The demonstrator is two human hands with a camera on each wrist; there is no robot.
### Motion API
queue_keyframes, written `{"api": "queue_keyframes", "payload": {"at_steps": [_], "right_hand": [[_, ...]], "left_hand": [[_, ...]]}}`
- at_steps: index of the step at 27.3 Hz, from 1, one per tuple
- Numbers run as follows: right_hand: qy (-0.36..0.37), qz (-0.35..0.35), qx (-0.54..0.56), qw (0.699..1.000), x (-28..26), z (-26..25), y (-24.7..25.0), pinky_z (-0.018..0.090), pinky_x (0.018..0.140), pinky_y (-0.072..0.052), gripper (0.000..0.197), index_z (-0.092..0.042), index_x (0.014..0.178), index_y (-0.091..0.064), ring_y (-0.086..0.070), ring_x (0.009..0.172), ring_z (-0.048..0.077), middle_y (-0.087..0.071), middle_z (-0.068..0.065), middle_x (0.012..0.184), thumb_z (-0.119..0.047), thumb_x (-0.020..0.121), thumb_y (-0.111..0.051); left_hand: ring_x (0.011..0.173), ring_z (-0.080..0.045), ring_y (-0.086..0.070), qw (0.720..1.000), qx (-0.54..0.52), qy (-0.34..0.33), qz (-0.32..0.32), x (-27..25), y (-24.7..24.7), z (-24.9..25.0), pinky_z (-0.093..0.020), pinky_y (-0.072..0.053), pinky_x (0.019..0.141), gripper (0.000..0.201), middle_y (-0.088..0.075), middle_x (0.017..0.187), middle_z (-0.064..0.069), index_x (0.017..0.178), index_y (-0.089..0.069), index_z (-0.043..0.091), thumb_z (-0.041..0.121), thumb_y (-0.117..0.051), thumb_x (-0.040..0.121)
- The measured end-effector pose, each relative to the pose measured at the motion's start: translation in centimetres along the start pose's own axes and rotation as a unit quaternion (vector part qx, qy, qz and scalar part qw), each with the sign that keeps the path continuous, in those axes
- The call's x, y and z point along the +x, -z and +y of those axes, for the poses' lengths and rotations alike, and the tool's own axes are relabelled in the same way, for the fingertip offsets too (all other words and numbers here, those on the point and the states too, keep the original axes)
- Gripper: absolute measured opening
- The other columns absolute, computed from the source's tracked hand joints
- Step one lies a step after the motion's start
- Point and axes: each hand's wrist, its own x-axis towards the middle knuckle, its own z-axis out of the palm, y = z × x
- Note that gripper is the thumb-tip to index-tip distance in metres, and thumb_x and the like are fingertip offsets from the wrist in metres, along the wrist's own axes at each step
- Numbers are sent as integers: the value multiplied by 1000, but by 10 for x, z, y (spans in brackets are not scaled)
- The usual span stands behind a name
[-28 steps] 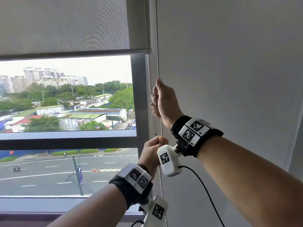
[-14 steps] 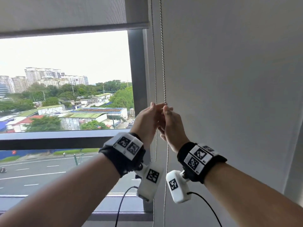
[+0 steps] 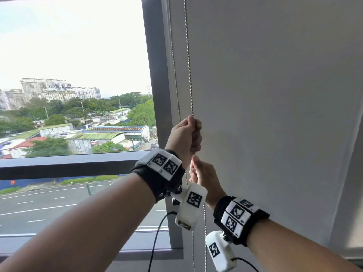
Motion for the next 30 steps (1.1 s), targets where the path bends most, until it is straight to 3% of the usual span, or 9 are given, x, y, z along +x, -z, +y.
{"api": "queue_keyframes", "payload": {"at_steps": [7, 9, 11, 14, 17, 21, 24, 28, 30], "right_hand": [[22, -39, -49, 998, 0, 3, 9, 35, 49, -14, 41, -16, 59, -37, -21, 45, 13, -28, -1, 50, -39, 91, -48], [44, -56, -81, 994, 4, -5, 16, 29, 44, -24, 44, -6, 67, -45, -30, 42, 15, -36, 9, 51, -44, 88, -46], [82, -55, -123, 987, 15, -16, 19, 33, 46, -41, 48, 2, 77, -52, -47, 48, 21, -50, 18, 59, -43, 89, -41], [130, -20, -150, 980, 35, -40, 19, 36, 56, -51, 32, -9, 82, -62, -58, 61, 19, -62, 6, 68, -29, 88, -38], [159, 1, -168, 973, 55, -68, 11, 28, 58, -49, 30, -13, 88, -64, -59, 63, 15, -61, 3, 69, -23, 89, -36], [185, -13, -170, 968, 73, -102, -9, 38, 57, -51, 34, -8, 96, -61, -62, 63, 25, -63, 10, 70, -25, 98, -32], [181, -30, -144, 972, 81, -122, -23, 34, 51, -48, 33, -9, 95, -58, -56, 56, 23, -59, 9, 67, -22, 102, -29], [103, -25, -58, 993, 82, -131, -41, 19, 39, -27, 36, -14, 80, -50, -30, 37, 12, -38, 1, 55, -29, 105, -29], [73, -24, -24, 997, 77, -128, -45, 14, 39, -16, 40, -22, 67, -35, -18, 35, 9, -24, -1, 56, -33, 105, -28]], "left_hand": [[34, -7, -17, 1000, -3, -9, 24, -4, 4, -6, -14, -11, 37, 39, -26, 43, 7, 59, -43, 18, 9, -27, 94], [34, -7, -17, 1000, -10, -4, 24, -7, 7, -7, -13, -11, 36, 40, -25, 45, 6, 59, -44, 18, 8, -27, 93], [34, -7, -17, 1000, -17, 0, 26, -11, 10, -11, -14, -13, 34, 40, -25, 45, 5, 59, -44, 17, 12, -29, 96], [32, -7, -20, 999, -25, 5, 22, -17, 15, -22, -14, -16, 32, 39, -28, 44, 5, 60, -43, 16, 17, -33, 99], [32, -5, -19, 999, -12, 15, 30, -24, 19, -32, -12, -14, 34, 40, -27, 45, 6, 59, -42, 18, 15, -32, 98], [34, -7, -16, 999, 15, 27, 38, -31, 21, -41, -13, -11, 38, 39, -24, 47, 5, 59, -40, 18, 2, -25, 91], [36, -7, -16, 998, 33, 33, 48, -37, 20, -46, -18, -7, 41, 40, -23, 47, 5, 60, -42, 18, 11, -28, 96], [44, -12, -26, 997, 42, 44, 54, -42, 24, -56, -35, -10, 53, 49, -32, 50, 3, 50, -48, 21, 21, -34, 98], [51, -14, -31, 997, 24, 45, 55, -44, 26, -63, -33, -16, 54, 49, -36, 56, 0, 50, -51, 21, 24, -39, 98]]}}
